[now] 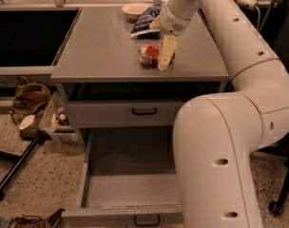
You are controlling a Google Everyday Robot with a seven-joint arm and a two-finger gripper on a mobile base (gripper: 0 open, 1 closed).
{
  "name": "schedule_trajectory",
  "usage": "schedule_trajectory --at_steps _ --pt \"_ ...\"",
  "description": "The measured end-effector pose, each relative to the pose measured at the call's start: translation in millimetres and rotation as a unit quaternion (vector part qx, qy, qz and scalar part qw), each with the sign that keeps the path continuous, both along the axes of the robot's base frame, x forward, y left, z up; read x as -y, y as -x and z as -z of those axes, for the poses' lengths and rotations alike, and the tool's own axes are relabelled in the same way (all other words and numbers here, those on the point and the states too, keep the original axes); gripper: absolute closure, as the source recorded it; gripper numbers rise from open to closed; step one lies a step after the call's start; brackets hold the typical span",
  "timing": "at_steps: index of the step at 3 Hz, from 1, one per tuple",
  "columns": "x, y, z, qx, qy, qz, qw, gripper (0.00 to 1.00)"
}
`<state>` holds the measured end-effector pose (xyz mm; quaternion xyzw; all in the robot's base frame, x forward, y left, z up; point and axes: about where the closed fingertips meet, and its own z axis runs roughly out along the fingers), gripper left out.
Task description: Place coke can into middle drawer
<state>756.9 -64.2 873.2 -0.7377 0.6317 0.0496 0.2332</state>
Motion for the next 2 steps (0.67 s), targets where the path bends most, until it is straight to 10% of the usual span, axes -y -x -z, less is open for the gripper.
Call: schedule_trajectory --at_steps 2 --pt "0.8 -16.7 18.2 -0.007 -0.018 0.002 0.9998 0.00"
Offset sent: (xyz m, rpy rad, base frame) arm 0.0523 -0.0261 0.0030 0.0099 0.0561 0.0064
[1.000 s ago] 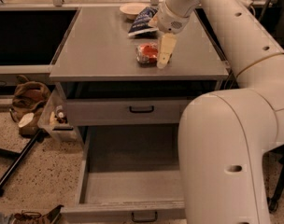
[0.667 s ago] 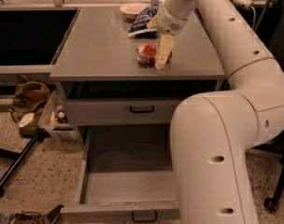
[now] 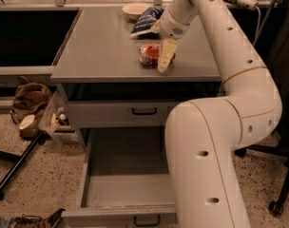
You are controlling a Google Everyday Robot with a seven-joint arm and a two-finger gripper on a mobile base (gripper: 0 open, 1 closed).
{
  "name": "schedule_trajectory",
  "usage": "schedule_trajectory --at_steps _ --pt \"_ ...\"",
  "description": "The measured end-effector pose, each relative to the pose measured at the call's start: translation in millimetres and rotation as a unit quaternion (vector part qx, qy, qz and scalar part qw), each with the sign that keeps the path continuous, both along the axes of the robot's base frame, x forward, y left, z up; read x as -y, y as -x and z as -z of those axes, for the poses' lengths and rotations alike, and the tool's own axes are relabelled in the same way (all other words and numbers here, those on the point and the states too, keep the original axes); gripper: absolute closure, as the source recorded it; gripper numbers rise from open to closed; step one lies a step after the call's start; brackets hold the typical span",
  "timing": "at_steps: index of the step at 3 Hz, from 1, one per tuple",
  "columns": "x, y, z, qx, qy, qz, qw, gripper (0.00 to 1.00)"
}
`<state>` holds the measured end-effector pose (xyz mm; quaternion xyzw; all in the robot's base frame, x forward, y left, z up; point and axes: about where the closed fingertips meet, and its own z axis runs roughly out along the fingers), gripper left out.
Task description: Place coke can into middle drawer
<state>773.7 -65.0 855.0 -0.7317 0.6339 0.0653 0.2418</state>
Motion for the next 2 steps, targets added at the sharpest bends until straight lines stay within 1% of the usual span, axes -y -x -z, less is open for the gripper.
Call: schedule_trajectory --at_steps 1,2 --pt "-3.9 -7.0 0.4 0.010 -0.005 0.003 0.9999 0.18" --pt "-7.5 -12.3 2.6 0.015 -0.009 0.005 0.9998 0.41"
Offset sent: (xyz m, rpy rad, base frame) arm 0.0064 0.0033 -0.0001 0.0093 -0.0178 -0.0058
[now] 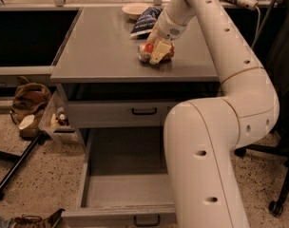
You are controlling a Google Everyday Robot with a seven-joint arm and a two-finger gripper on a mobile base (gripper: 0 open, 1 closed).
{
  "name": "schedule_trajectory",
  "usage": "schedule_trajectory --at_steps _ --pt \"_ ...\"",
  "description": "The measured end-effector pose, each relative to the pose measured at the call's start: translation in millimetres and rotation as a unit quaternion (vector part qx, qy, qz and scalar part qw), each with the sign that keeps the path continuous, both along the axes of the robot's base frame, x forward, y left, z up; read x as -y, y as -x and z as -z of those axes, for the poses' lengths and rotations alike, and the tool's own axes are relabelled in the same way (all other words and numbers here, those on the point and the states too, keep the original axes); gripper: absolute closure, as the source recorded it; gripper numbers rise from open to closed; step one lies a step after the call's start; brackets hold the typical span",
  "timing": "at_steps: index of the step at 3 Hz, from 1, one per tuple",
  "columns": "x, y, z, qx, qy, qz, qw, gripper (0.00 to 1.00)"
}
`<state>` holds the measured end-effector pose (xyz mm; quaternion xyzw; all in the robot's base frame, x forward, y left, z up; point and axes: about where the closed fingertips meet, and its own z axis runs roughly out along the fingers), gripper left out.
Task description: Place coke can into middle drawer
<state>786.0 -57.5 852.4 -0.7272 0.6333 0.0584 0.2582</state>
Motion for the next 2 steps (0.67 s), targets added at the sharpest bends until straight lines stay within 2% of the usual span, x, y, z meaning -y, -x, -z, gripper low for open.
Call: schedule_trajectory --at_steps 1,2 --pt "0 0 0 0.000 0.000 0.000 1.0000 0.65" --pt "2 9 -21 0.007 -0.007 0.005 0.9999 0.88"
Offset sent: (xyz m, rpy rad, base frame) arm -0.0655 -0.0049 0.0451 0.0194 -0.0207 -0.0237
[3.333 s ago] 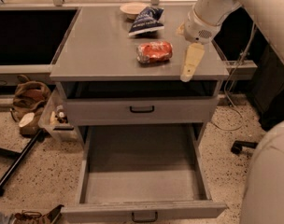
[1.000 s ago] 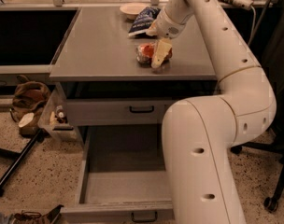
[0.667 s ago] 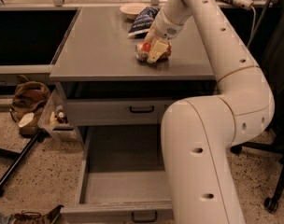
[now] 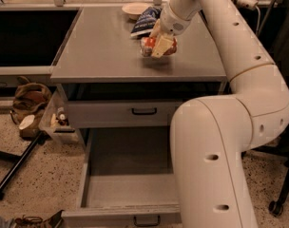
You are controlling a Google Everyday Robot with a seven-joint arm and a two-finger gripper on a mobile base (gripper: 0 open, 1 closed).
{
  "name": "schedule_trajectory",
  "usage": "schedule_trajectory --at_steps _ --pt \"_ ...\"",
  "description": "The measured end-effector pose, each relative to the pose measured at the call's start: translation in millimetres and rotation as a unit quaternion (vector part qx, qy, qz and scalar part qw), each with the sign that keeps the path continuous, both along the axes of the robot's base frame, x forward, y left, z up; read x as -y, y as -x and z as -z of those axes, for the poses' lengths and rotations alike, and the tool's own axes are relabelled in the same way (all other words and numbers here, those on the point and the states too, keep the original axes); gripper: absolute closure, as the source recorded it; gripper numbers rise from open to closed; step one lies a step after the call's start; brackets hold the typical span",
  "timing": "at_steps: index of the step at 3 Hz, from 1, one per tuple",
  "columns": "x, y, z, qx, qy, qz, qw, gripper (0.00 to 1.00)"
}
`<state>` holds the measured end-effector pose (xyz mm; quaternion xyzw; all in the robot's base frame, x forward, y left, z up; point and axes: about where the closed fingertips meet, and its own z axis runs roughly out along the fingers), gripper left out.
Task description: Place coke can into middle drawer
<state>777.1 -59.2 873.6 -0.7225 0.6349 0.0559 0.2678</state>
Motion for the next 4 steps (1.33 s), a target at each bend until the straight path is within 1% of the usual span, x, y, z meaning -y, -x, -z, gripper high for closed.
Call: schedule_trajectory --at_steps 1,2,3,4 --pt "6 23 -42 0.014 -0.039 0.026 0.9988 1.00" --pt "32 60 -111 0.066 -0.104 0.079 0.9892 1.00" --pt "53 113 -184 0.136 -0.145 0.132 0.9711 1.00" --pt "34 171 -200 0.181 -0.199 0.158 0.9500 1.00"
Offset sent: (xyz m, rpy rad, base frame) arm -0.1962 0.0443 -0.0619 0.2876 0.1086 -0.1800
